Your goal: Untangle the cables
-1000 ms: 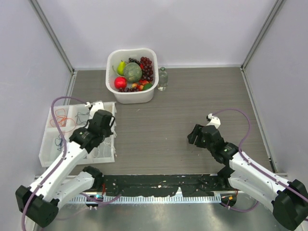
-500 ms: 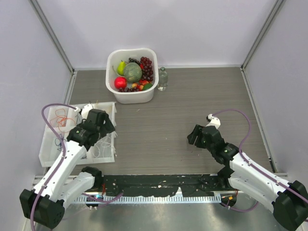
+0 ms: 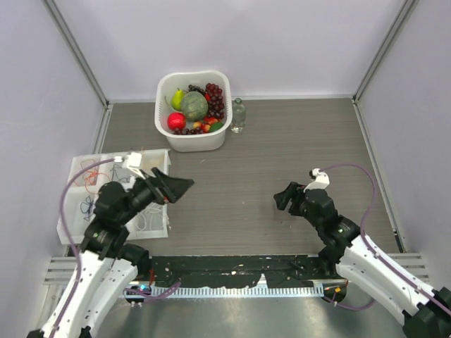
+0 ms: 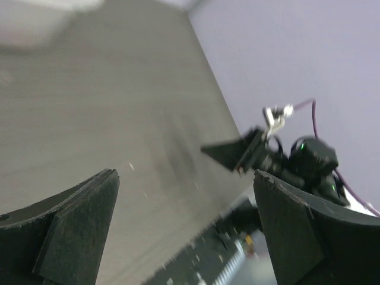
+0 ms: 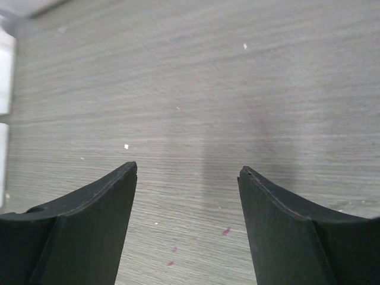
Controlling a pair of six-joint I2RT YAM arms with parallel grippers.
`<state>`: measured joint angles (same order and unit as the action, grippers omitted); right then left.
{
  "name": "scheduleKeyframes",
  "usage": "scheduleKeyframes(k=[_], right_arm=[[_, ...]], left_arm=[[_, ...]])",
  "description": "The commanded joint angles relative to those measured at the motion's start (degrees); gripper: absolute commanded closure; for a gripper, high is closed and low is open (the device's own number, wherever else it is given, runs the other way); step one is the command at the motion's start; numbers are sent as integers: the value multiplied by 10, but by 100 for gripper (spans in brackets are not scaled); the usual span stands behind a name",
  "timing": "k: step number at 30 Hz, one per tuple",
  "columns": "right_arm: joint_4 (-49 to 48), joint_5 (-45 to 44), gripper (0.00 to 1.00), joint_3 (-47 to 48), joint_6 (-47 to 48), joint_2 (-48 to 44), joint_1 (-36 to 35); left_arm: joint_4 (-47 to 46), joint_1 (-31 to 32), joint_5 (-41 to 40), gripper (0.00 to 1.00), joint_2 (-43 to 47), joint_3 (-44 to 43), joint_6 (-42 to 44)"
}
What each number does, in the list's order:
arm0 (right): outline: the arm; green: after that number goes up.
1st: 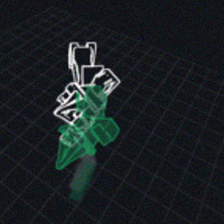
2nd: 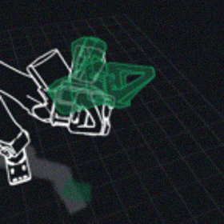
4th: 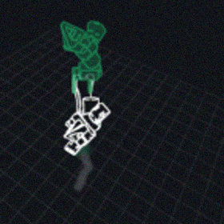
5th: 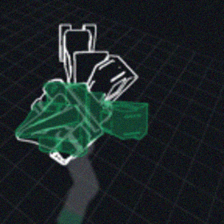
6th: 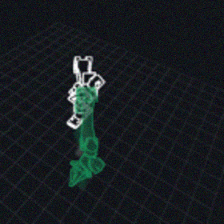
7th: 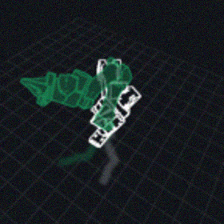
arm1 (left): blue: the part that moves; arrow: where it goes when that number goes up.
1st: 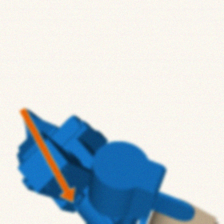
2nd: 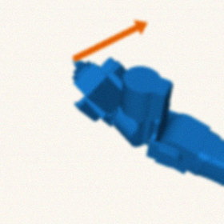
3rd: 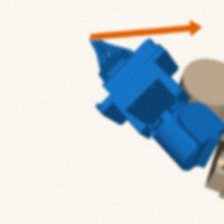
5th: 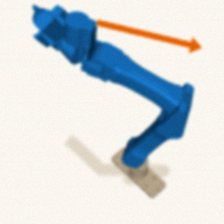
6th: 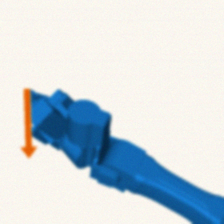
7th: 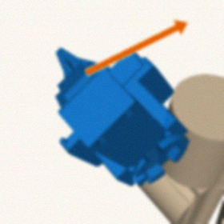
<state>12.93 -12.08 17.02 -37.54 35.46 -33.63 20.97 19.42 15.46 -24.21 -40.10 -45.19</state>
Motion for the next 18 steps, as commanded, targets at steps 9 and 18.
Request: scheduleKeyframes(k=[9, 18], right_arm=[[145, -79, 13, 173, 32, -275, 0], [203, -148, 13, 432, 114, -290, 0]], left_arm=[[-139, 174, 156, 0, -60, -3, 56], [-88, 174, 52, 0, -11, -137, 189]])
